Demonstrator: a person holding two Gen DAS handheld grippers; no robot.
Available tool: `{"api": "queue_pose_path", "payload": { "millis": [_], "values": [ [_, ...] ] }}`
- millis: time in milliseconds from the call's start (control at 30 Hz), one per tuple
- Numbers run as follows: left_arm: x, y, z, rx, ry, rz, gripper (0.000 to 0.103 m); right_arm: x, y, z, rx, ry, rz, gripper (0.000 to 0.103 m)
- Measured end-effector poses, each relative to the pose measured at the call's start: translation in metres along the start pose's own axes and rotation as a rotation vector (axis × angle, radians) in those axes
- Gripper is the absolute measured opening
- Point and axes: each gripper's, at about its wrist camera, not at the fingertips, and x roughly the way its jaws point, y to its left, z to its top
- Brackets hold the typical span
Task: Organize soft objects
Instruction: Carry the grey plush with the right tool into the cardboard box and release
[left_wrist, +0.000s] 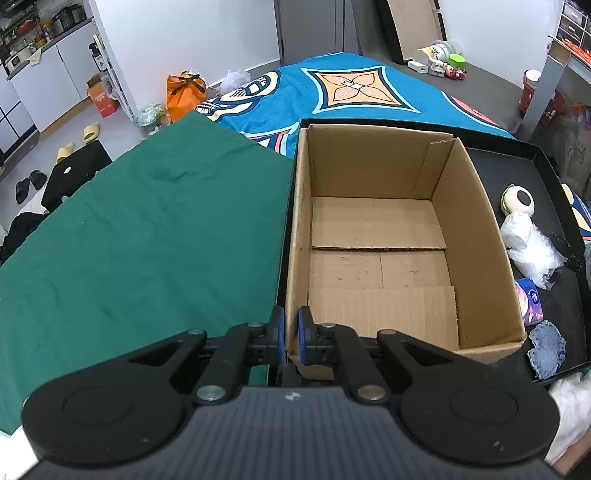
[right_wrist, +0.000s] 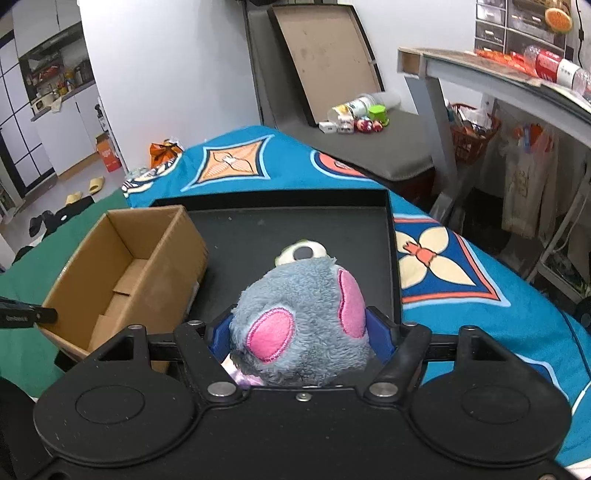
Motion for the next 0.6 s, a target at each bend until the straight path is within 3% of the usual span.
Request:
{"api": "queue_pose_path", "payload": {
  "millis": [300, 600],
  "values": [
    [-0.002, 0.009, -0.001, -0.048, -0.025, -0.026, 0.007, -0.001, 0.035, 0.014, -0.032, -0.030, 0.055, 0.069],
    [0.002, 0.009, -0.003, -0.028, -0.018, -0.017, 0.007, 0.003, 0.076, 0.028, -0.075, -0.053, 0.112, 0.069]
  ]
}}
